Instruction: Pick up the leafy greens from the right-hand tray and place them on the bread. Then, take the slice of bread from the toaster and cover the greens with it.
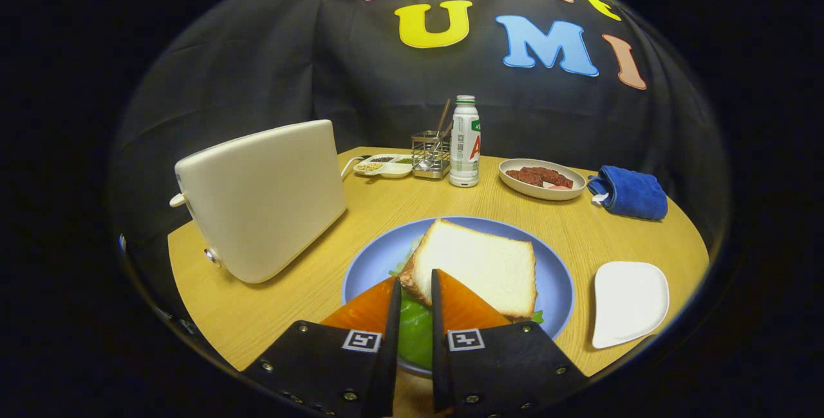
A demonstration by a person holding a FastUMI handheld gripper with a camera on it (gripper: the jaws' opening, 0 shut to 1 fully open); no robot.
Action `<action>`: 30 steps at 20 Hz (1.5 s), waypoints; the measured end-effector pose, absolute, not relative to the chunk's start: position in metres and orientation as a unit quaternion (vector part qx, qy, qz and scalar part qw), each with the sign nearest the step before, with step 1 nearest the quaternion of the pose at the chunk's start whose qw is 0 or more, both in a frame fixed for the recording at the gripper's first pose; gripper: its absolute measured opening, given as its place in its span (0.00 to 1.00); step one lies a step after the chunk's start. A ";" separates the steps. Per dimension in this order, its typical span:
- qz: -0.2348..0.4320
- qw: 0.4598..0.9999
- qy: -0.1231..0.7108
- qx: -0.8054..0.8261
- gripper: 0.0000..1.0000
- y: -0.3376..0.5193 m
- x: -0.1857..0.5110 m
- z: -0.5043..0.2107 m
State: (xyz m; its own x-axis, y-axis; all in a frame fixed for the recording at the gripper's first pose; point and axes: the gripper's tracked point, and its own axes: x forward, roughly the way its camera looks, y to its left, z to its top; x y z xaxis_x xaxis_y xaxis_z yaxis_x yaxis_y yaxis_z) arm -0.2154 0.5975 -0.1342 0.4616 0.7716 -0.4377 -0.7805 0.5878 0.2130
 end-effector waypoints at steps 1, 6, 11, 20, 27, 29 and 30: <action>0.455 0.854 0.253 -0.007 0.40 0.601 -0.219 -0.136; 0.463 0.851 0.249 0.003 0.60 0.606 -0.221 -0.134; 0.477 0.846 0.238 0.009 0.97 0.608 -0.227 -0.128; 0.469 0.856 0.213 0.031 0.97 0.605 -0.220 -0.110; 0.440 0.886 0.135 0.061 0.97 0.579 -0.185 -0.041; 0.429 0.894 0.113 0.064 0.97 0.563 -0.172 -0.025; 0.422 0.898 0.106 0.066 0.97 0.554 -0.164 -0.020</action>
State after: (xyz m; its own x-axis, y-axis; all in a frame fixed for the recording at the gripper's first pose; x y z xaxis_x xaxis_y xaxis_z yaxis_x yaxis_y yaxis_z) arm -0.1642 0.5537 -0.0199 0.6213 0.7719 -0.1344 -0.7441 0.6350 0.2074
